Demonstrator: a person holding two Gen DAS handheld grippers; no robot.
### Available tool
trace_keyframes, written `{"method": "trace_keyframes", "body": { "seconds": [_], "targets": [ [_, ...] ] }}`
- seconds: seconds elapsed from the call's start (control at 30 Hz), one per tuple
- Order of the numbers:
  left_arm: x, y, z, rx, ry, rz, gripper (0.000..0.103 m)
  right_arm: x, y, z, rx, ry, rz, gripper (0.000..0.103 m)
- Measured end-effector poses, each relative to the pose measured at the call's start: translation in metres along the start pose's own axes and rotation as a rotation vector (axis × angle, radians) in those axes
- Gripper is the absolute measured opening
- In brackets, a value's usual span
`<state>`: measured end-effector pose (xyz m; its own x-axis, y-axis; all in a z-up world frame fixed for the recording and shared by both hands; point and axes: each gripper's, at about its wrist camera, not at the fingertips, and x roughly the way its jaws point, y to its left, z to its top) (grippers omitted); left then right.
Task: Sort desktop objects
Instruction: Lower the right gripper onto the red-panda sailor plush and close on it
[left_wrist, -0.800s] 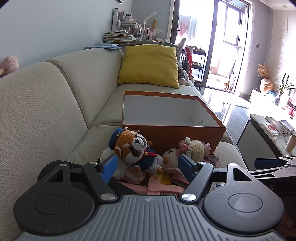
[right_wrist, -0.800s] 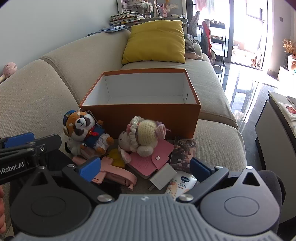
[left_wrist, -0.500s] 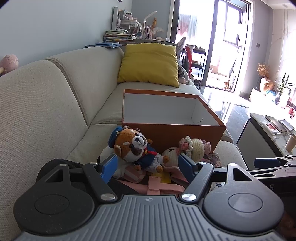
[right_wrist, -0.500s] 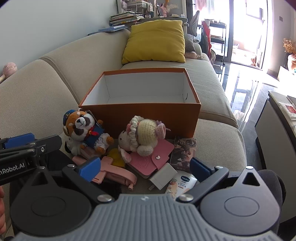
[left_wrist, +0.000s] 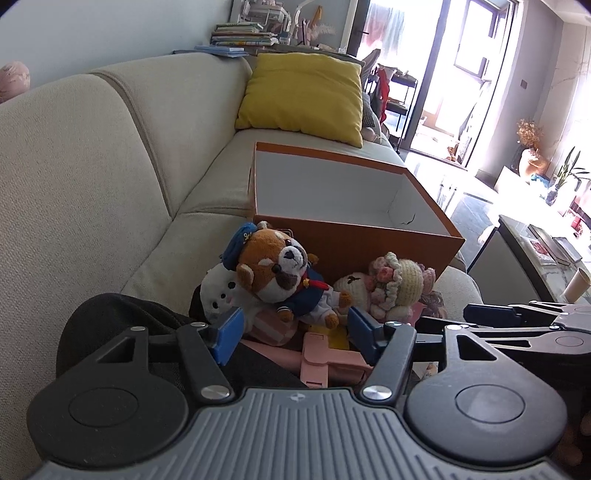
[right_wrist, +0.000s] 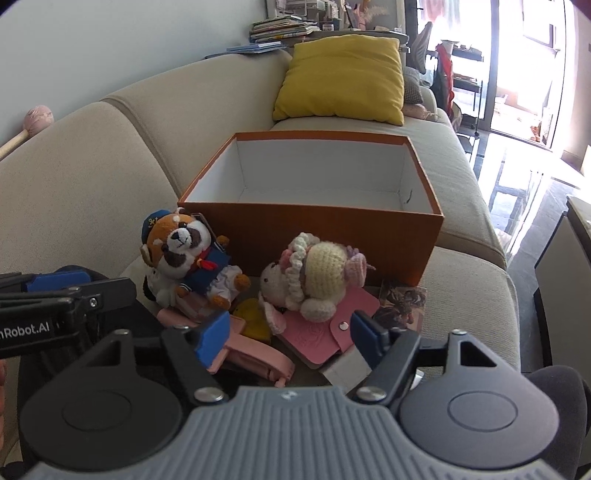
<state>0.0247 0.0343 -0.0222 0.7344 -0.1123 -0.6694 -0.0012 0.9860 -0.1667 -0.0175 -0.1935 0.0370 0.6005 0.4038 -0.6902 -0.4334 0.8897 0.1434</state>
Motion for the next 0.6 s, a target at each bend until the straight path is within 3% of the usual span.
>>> {"method": "trace_keyframes", "body": {
  "seconds": [0.1,0.3,0.5,0.6],
  "targets": [
    [0.010,0.008,0.005,-0.020,0.030,0.003,0.059,0.015,0.007,0.008,-0.044,0.023,0.044,0.056],
    [0.029,0.030,0.014,-0.072,0.074,0.026,0.052,0.043,0.029,0.024,-0.180,0.039,0.128,0.056],
    [0.043,0.052,0.020,-0.118,0.114,0.053,0.052,0.076,0.056,0.034,-0.371,0.079,0.164,0.066],
    [0.052,0.063,0.024,-0.135,0.132,0.053,0.052,0.089,0.063,0.040,-0.415,0.099,0.188,0.076]
  ]
}}
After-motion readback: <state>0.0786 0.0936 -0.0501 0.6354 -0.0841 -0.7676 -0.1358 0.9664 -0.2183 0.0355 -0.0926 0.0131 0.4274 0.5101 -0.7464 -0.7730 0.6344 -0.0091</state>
